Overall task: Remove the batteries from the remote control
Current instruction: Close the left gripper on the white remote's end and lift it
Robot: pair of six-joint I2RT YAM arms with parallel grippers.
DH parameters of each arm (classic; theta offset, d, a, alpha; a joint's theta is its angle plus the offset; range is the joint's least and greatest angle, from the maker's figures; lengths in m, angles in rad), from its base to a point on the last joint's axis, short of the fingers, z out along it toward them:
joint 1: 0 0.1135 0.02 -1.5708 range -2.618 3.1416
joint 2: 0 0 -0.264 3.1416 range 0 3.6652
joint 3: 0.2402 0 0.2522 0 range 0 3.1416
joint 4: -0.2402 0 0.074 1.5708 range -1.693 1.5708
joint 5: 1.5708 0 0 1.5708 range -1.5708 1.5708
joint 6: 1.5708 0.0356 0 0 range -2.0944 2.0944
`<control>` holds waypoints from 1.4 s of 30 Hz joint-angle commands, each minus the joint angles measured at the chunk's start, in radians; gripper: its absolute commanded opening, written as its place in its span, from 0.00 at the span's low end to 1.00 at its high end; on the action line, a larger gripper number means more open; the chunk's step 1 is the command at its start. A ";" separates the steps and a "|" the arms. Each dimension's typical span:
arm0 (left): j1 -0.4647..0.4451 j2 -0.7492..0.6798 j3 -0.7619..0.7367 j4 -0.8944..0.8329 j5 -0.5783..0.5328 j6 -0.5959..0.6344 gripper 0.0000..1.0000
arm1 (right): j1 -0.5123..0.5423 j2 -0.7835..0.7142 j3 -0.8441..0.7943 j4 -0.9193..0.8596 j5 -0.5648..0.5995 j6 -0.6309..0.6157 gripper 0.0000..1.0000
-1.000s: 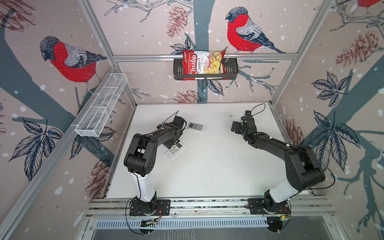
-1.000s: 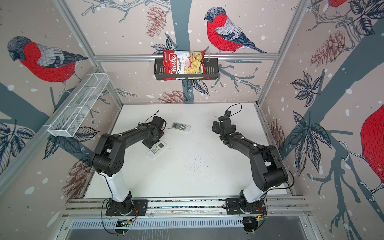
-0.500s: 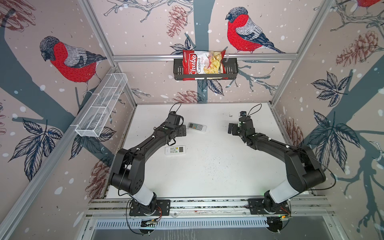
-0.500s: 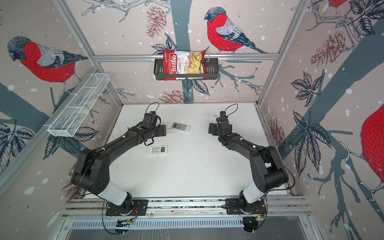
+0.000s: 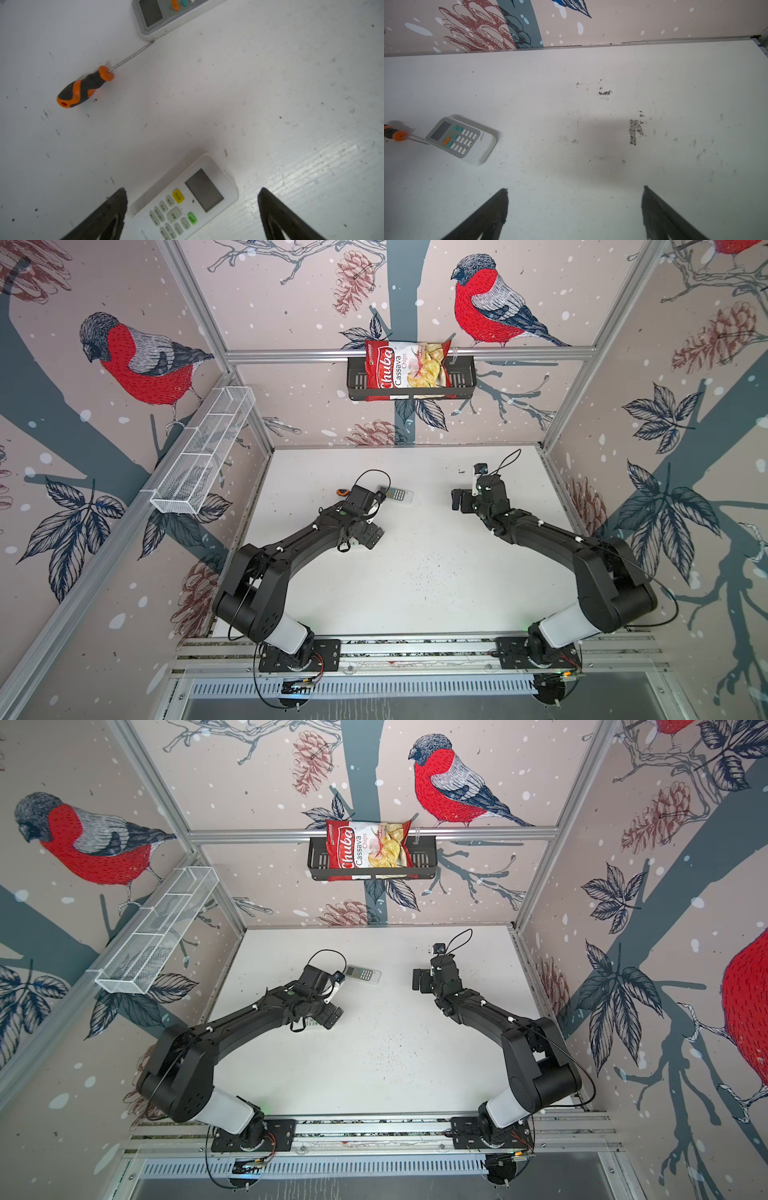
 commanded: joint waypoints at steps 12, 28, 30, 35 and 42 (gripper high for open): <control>0.000 0.072 0.006 -0.068 0.088 0.112 0.91 | 0.016 -0.011 0.003 0.017 -0.002 -0.023 1.00; 0.065 0.167 0.041 -0.041 0.027 0.099 0.88 | 0.016 0.000 0.012 0.018 -0.004 -0.019 1.00; 0.075 0.174 0.042 -0.041 0.035 0.096 0.88 | 0.014 0.004 0.013 0.019 0.003 -0.016 1.00; 0.091 0.199 0.073 -0.036 0.046 0.089 0.86 | 0.013 0.013 0.016 0.016 0.003 -0.014 1.00; 0.111 0.226 0.091 -0.044 0.070 0.074 0.83 | 0.013 0.022 0.017 0.015 -0.003 -0.013 0.99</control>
